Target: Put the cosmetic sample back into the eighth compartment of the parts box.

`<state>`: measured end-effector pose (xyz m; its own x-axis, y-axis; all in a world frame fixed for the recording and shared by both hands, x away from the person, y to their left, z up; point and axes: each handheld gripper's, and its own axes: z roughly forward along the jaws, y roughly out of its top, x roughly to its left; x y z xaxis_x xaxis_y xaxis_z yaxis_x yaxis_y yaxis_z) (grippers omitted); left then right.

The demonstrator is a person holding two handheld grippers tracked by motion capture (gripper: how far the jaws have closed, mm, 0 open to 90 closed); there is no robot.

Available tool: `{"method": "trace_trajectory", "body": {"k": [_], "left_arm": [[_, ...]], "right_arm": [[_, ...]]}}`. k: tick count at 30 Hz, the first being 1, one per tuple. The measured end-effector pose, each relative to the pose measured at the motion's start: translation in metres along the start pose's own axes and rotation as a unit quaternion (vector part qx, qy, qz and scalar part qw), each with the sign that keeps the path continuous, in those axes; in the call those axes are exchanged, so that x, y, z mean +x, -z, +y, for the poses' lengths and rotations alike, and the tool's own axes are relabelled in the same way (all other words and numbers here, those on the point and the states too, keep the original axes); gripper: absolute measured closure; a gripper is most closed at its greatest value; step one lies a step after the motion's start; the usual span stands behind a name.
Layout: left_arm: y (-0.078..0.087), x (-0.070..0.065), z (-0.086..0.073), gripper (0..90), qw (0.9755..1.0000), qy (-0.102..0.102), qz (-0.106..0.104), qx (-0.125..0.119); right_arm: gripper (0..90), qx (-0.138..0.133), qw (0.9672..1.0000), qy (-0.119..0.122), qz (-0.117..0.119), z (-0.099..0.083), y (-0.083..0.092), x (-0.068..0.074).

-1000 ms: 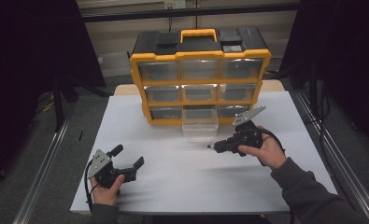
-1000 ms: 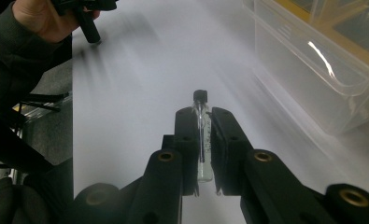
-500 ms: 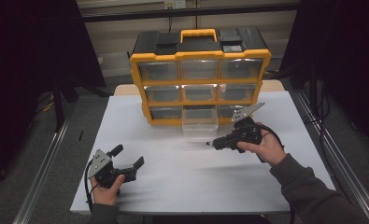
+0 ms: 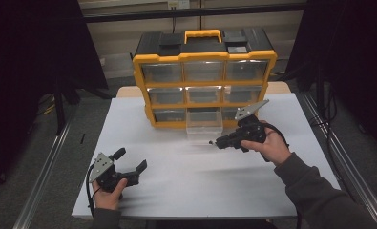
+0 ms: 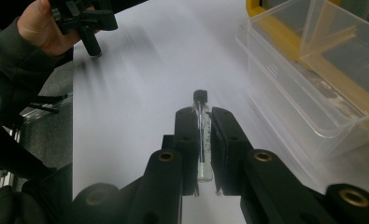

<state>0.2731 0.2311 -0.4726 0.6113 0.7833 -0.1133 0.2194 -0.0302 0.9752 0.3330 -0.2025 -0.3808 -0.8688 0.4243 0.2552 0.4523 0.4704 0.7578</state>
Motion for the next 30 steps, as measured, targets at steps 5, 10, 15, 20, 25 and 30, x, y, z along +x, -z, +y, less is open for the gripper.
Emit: {"method": "trace_trajectory", "body": {"k": [5,10,15,20,25,30], "left_arm": [[0.000,0.000,0.000,2.0,1.0000,0.002,0.001,0.000],[0.000,0.000,0.000,2.0,1.0000,-0.002,0.000,0.002],[0.000,0.000,0.000,2.0,1.0000,-0.002,0.000,0.002],[0.000,0.000,0.000,2.0,1.0000,-0.003,0.000,0.003],[0.000,0.000,0.000,2.0,1.0000,-0.001,0.001,0.001],[0.000,0.000,0.000,1.9,1.0000,-0.003,0.000,0.003]], "right_arm": [[81.1,-0.002,1.0000,0.000,-0.003,0.004,0.001,-0.001],[81.1,-0.004,1.0000,0.001,-0.001,0.006,0.002,-0.003],[81.1,-0.004,1.0000,0.004,-0.004,0.009,0.002,-0.004],[81.1,-0.006,1.0000,0.005,-0.005,0.012,0.003,-0.005],[81.1,-0.007,0.9999,0.007,-0.006,0.015,0.003,-0.006],[81.1,-0.008,0.9999,0.009,-0.006,0.017,0.003,-0.007]]}}
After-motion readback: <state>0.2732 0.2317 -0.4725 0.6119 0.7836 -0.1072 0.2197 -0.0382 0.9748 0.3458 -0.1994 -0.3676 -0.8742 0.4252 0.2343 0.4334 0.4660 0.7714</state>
